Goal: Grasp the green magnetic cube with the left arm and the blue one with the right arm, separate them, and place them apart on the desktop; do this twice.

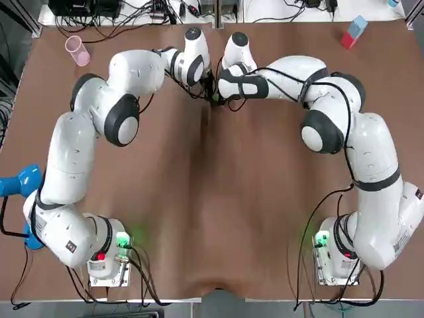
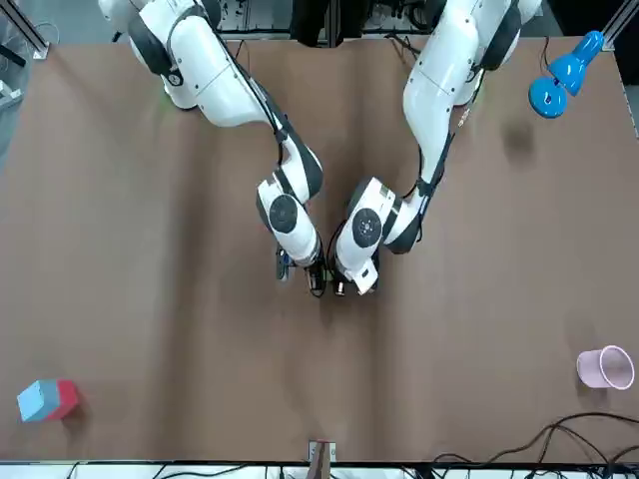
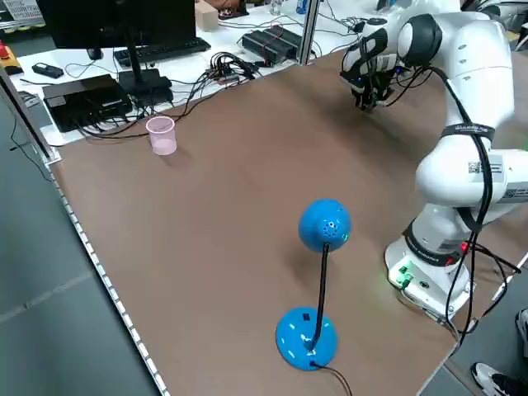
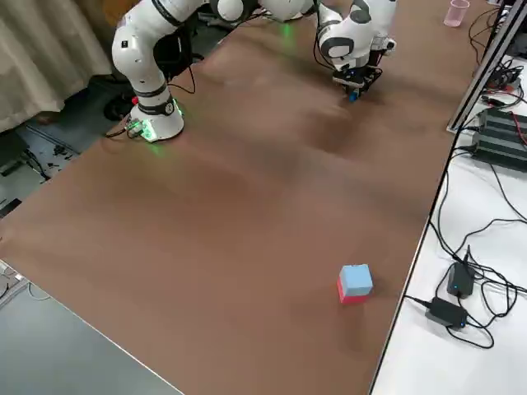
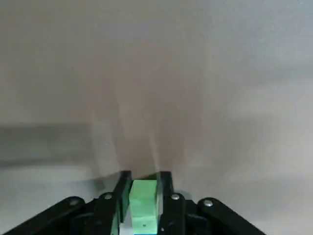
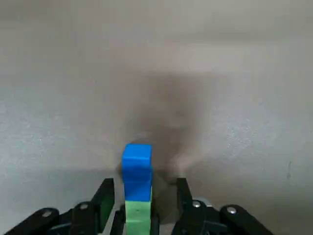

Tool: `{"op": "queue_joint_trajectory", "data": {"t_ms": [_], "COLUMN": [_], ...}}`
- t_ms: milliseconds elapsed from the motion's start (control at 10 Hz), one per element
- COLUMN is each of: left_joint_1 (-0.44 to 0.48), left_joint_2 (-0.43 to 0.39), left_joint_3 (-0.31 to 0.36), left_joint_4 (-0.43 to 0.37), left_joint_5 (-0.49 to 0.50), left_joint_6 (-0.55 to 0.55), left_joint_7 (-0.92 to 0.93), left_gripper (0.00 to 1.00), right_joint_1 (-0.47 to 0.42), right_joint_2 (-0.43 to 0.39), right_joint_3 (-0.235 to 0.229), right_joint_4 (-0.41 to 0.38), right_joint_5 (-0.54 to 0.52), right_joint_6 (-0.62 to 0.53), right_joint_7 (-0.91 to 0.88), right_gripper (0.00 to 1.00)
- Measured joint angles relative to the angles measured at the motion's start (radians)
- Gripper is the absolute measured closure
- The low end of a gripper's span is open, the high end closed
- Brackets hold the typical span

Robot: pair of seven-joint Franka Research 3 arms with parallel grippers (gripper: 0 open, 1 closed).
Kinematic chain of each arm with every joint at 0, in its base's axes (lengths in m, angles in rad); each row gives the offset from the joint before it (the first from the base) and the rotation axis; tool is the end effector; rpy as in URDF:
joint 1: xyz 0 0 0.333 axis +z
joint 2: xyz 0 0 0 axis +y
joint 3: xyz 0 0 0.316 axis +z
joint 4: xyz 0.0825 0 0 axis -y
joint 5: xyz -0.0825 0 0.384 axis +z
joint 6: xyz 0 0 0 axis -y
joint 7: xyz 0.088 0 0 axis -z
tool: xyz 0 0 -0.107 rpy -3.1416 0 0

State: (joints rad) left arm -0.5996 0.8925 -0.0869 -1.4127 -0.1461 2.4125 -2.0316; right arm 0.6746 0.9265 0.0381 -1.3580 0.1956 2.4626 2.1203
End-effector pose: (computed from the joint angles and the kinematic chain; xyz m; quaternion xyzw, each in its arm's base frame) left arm 0.5782 -0.4578 0.1758 0.7331 0.6727 -0.0711 0.0705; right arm 0.5736 0.4865 0.1784 -0.7032 0.7006 0.0677 0.0998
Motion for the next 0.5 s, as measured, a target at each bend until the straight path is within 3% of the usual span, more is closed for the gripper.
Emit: {"op": "queue_joint_trajectory", "data": {"t_ms": [300,400,500], "left_joint_1": [0.0,0.0,0.0], "left_joint_2": [0.0,0.0,0.0], "left_joint_3": [0.0,0.0,0.0], "left_joint_4": [0.0,0.001,0.001], "left_joint_5": [0.0,0.0,0.0], "left_joint_6": [0.0,0.0,0.0], "left_joint_7": [0.0,0.001,0.001], "left_gripper": [0.71,0.74,0.74], "right_joint_1": [0.0,0.0,0.0], "right_joint_2": [0.002,0.002,0.002], "right_joint_3": [0.0,-0.001,-0.004], "right_joint_4": [0.0,0.0,0.001], "right_joint_5": [0.0,0.0,0.0], "right_joint_6": [0.002,0.003,0.003], "right_joint_7": [0.0,0.001,0.001], "right_gripper": [0.56,0.74,0.77]}}
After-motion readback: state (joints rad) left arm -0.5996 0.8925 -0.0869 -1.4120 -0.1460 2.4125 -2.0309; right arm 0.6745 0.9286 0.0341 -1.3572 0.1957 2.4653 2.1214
